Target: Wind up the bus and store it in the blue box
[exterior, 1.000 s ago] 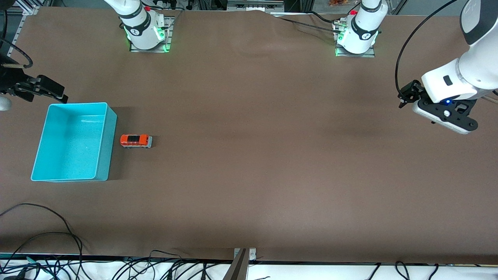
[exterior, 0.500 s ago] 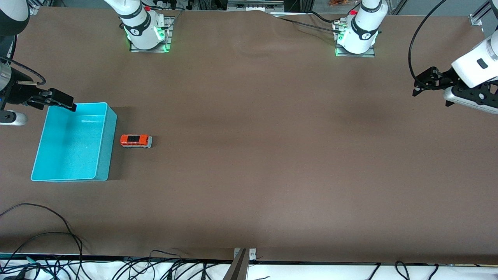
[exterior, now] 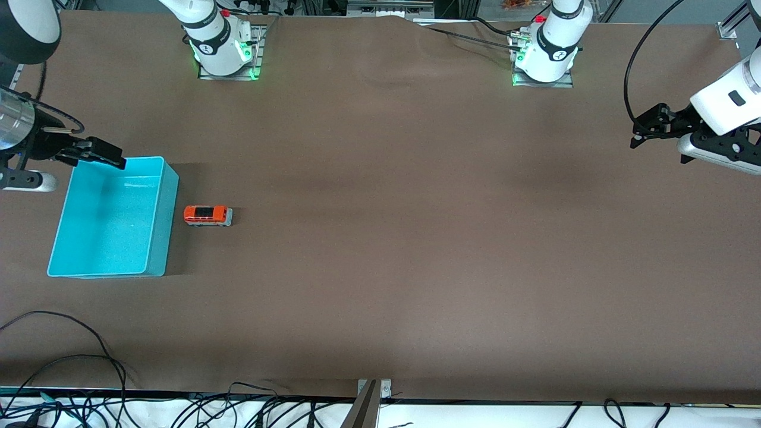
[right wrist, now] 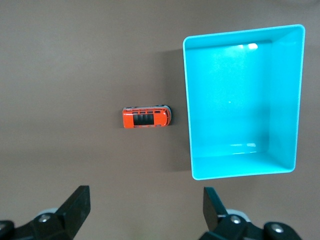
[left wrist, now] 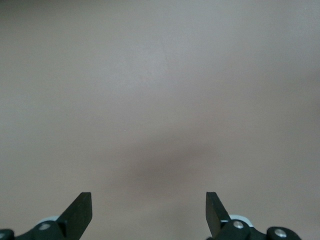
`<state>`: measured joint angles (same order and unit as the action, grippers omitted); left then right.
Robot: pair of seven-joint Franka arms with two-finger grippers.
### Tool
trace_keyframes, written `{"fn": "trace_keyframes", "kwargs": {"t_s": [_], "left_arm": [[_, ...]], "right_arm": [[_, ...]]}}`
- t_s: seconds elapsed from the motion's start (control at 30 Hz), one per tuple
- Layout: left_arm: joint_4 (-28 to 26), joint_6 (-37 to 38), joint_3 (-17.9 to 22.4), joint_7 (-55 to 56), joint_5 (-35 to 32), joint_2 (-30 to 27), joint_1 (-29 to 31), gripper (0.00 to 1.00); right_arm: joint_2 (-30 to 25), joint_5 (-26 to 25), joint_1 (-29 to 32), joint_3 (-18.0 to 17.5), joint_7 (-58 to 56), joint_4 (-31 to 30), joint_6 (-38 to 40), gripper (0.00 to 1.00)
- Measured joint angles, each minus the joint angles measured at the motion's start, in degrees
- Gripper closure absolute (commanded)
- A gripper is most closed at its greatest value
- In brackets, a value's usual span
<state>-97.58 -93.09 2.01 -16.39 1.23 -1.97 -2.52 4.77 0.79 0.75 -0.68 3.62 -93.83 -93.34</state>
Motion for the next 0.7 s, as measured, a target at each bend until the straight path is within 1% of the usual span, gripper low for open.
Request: {"fn": "trace_keyframes", "kwargs": {"t_s": [0.27,0.7], "left_arm": [[0.00,0.09,0.02,0.15,-0.29,-0.34,0.01,0.00],[0.01,1.92,-0.25,3.63,-0.30,-0.52,-0.08,0.00]], "right_arm": [[-2.95,0.00,-0.02,-0.03,0.05,-7.75,-7.17,0.00],[-3.20,0.00,-0.24,-0.39,0.09,-15.68,-16.80,0.00]]}}
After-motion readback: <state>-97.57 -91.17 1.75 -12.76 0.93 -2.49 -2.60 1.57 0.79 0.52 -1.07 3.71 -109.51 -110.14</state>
